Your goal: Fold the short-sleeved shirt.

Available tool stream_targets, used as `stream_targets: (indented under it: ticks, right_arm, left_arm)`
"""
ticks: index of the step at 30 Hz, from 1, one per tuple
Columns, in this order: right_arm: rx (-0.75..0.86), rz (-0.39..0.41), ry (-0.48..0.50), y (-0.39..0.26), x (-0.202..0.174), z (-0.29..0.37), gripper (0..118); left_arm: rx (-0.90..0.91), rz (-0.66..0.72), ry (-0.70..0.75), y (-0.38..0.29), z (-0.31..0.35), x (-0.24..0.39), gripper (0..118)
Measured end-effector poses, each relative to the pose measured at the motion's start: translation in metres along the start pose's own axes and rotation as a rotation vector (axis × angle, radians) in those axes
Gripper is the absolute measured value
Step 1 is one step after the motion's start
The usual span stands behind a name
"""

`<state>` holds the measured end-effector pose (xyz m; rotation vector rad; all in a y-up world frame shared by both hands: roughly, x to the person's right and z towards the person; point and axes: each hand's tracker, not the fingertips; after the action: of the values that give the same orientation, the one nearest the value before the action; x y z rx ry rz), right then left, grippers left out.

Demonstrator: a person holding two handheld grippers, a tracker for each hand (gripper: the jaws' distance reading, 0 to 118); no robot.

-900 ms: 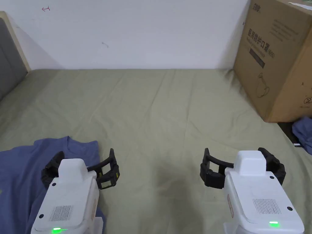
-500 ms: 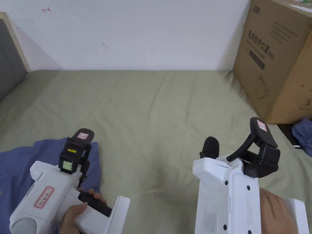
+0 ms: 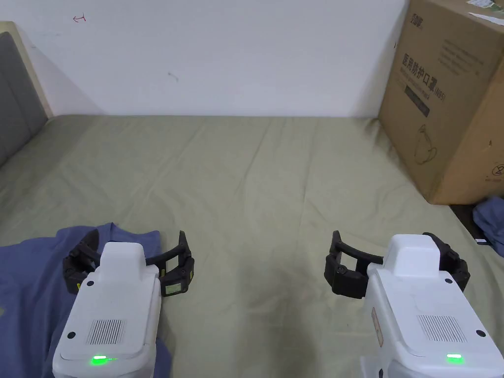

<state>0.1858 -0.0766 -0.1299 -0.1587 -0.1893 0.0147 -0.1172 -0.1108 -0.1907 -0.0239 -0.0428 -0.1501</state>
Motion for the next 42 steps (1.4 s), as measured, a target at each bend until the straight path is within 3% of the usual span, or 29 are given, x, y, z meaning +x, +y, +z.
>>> stream_targets:
  ticks: [42]
  right_arm:
    - [-0.009,0.011,0.01,0.003,0.0,0.003,117]
  left_arm:
    - [-0.003,0.057,0.012,0.004,-0.002,-0.012,118]
